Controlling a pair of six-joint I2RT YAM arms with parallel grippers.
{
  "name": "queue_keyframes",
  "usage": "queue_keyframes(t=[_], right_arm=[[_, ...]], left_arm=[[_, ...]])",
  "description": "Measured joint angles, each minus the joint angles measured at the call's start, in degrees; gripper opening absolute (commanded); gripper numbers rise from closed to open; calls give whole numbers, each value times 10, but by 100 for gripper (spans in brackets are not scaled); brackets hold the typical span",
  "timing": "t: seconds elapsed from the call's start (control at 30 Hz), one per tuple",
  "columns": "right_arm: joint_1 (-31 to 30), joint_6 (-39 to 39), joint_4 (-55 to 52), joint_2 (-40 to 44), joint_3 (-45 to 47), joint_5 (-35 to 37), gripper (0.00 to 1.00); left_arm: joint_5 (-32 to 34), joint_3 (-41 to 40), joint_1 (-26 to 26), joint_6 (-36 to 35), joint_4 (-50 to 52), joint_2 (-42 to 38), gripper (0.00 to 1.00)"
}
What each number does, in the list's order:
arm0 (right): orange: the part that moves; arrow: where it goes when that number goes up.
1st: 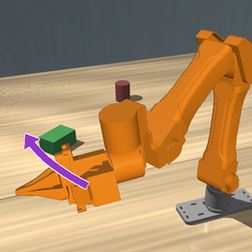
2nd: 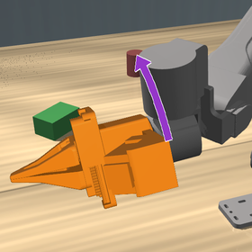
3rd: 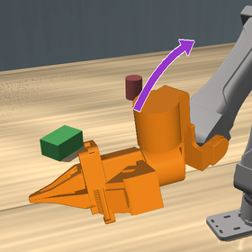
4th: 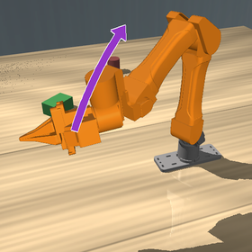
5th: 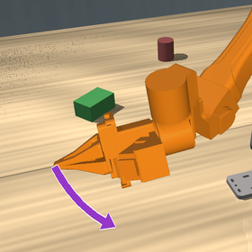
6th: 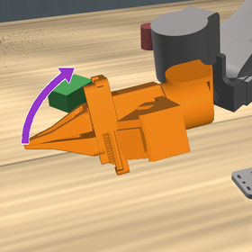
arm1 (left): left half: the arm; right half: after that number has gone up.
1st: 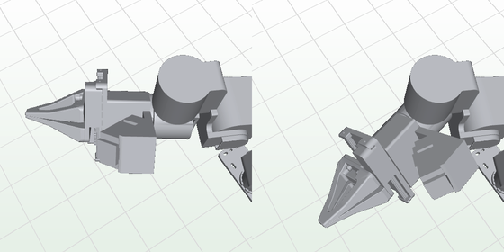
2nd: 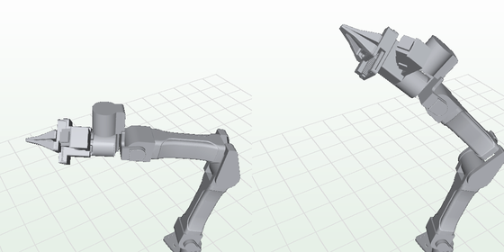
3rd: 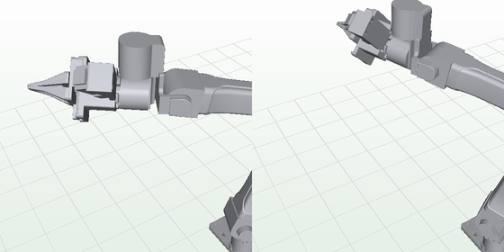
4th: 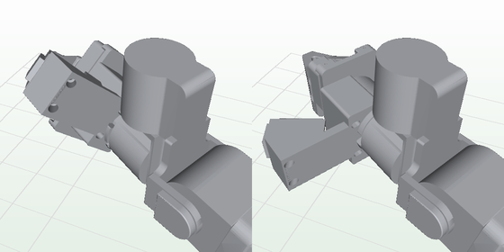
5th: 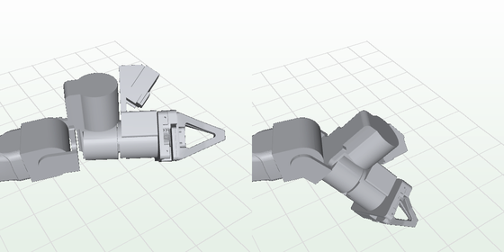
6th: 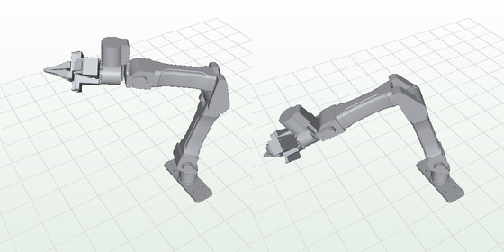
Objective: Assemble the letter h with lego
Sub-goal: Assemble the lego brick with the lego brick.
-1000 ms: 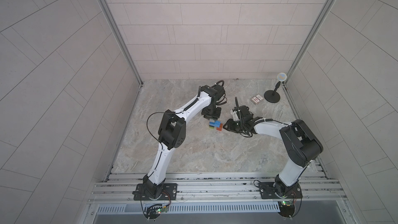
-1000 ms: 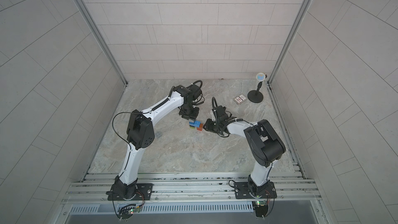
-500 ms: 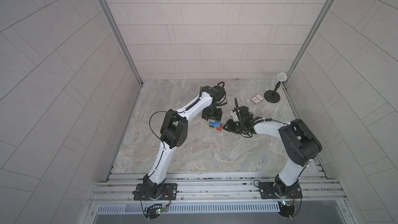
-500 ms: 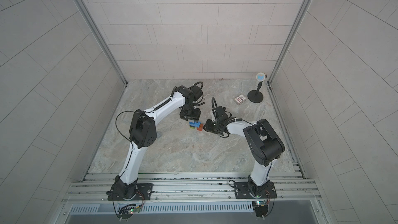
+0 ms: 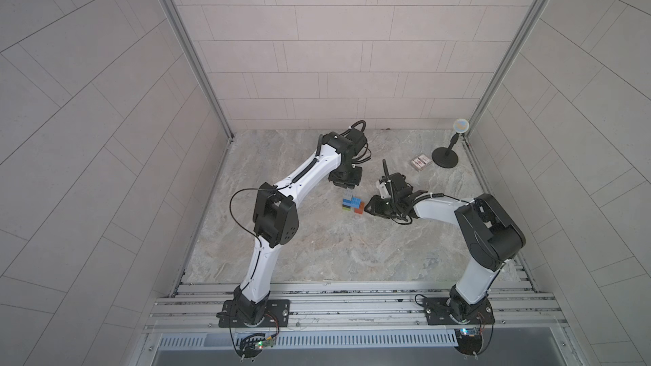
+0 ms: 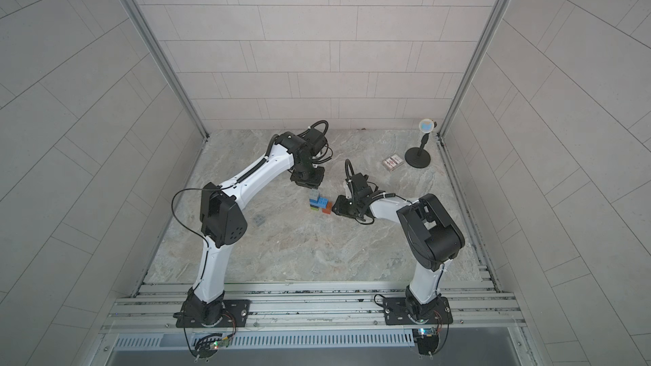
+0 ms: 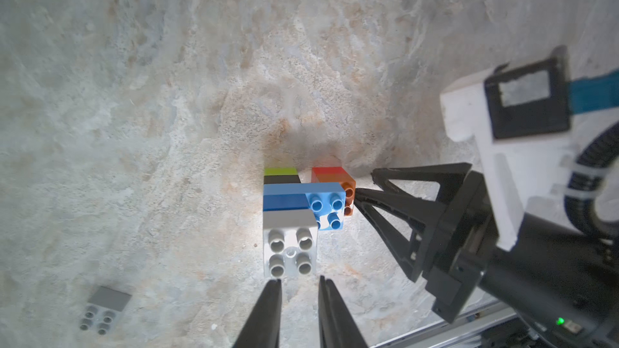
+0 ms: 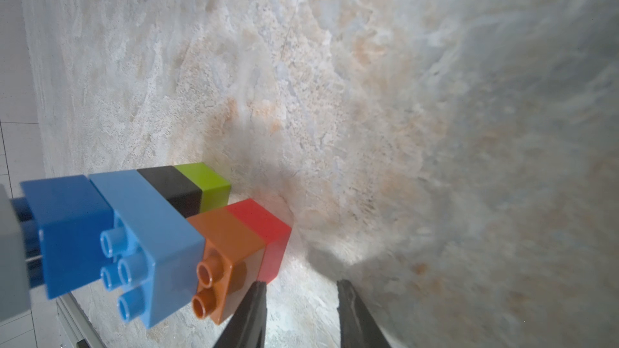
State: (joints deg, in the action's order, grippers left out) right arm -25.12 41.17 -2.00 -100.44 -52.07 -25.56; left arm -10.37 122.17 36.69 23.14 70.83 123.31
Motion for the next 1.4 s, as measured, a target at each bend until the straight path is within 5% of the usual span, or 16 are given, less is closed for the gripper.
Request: queue_keyframes(t=[0.07,0.77,0.97,1.03,1.13,1.4], right_arm=[[0,-1,0,-3,-2,0,37],[-1,-4,-13,-5,-7,-1,36],[-2,-6,-17,-5,-8,-1,35],[-3,-7,-17,-5,-8,-1,35],[-3,-7,-17,-5,-9,-1,35],[-3,-10,-17,-5,-9,4,36]], left_arm=[[-1,-2,0,0,-3,0,0],[-18,-100,-4,10,-61,-18,0],[-16,-24,-3,13,-29,30,13],[-18,-3,-3,10,-21,44,29],[-18,18,-2,14,-9,55,36],[-12,-13,-15,27,-13,11,63]])
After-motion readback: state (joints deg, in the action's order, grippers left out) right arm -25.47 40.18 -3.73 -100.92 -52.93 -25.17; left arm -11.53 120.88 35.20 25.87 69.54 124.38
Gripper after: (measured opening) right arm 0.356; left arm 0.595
